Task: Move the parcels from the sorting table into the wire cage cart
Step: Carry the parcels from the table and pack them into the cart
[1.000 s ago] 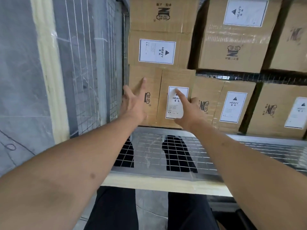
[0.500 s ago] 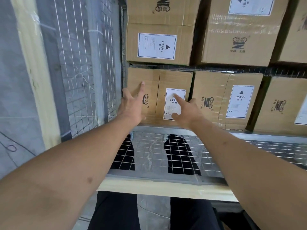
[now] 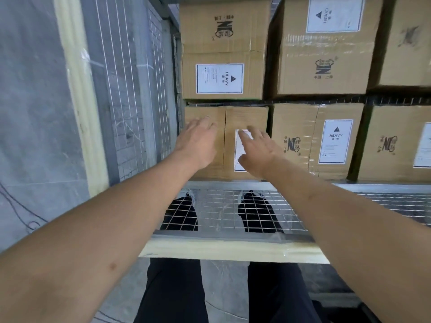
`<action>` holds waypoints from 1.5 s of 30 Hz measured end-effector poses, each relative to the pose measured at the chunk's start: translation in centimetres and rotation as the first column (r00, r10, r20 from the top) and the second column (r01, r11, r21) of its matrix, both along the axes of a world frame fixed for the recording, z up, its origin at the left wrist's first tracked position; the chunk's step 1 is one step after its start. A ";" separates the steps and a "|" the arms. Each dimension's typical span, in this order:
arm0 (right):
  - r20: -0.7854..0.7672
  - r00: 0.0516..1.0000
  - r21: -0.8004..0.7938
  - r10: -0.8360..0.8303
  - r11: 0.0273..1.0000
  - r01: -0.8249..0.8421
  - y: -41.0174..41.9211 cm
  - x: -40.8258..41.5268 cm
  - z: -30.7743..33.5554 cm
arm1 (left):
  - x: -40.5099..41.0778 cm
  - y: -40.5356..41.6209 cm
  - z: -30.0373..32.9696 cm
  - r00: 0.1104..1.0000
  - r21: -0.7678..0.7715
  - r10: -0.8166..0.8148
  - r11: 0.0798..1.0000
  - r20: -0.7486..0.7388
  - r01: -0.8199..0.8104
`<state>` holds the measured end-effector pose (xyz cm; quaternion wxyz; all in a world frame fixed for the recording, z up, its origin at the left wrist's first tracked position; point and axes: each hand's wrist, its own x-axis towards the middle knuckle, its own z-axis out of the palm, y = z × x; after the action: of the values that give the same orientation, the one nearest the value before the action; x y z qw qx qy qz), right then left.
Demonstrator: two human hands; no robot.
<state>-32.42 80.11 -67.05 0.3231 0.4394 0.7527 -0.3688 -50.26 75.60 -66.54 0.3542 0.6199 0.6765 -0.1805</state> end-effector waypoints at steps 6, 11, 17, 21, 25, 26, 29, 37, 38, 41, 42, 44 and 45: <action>-0.075 0.997 0.178 -0.001 0.984 0.015 0.4 0.2 8.2 | 0.3 2.5 8.7 0.988 0.092 -0.145 0.986 0.046 0.140; -0.063 0.993 0.321 -0.101 0.940 0.116 -0.2 0.1 16.2 | -0.6 3.5 16.9 0.966 0.195 -0.251 0.952 0.062 0.235; -0.114 0.955 0.454 -0.272 0.841 0.294 -2.6 -0.4 27.0 | -1.3 3.4 26.8 0.909 0.311 -0.416 0.868 0.033 0.386; -0.136 0.918 0.548 -0.372 0.744 0.382 -5.3 -0.8 34.4 | -1.3 2.5 33.6 0.856 0.393 -0.513 0.800 0.059 0.453; -0.157 0.874 0.650 -0.460 0.618 0.442 -8.3 -1.2 41.8 | -1.1 1.6 40.6 0.790 0.495 -0.612 0.697 0.034 0.518; -0.159 0.865 0.678 -0.476 0.584 0.446 -9.2 -1.2 43.7 | -0.9 1.5 42.3 0.770 0.520 -0.637 0.666 0.024 0.535; -0.174 0.826 0.719 -0.537 0.503 0.479 -11.6 -1.1 49.3 | -0.1 1.1 47.5 0.713 0.575 -0.701 0.576 -0.018 0.582; -0.233 0.733 0.802 -0.639 0.300 0.516 -17.9 2.1 62.2 | 4.8 -1.1 59.4 0.560 0.699 -0.824 0.352 -0.083 0.623; -0.248 0.716 0.808 -0.653 0.269 0.525 -18.9 2.7 63.4 | 5.8 -1.7 60.5 0.541 0.711 -0.836 0.325 -0.093 0.624; -0.282 0.656 0.819 -0.700 0.180 0.545 -22.5 4.7 66.5 | 8.9 -4.2 63.9 0.483 0.742 -0.871 0.263 -0.093 0.617; -0.287 0.636 0.823 -0.717 0.155 0.547 -23.9 5.5 67.3 | 10.0 -5.2 64.9 0.459 0.749 -0.884 0.243 -0.090 0.616; -0.300 0.591 0.826 -0.749 0.106 0.554 -26.7 7.1 68.7 | 12.4 -7.3 66.7 0.410 0.758 -0.908 0.209 -0.084 0.618; -0.311 0.566 0.825 -0.764 0.079 0.559 -28.1 7.9 69.2 | 13.6 -8.4 67.4 0.391 0.762 -0.917 0.198 -0.079 0.617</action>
<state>-24.50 51.99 2.18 -0.0777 0.8620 0.5008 0.0088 -36.68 67.25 0.89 0.0789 0.9782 0.1825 0.0596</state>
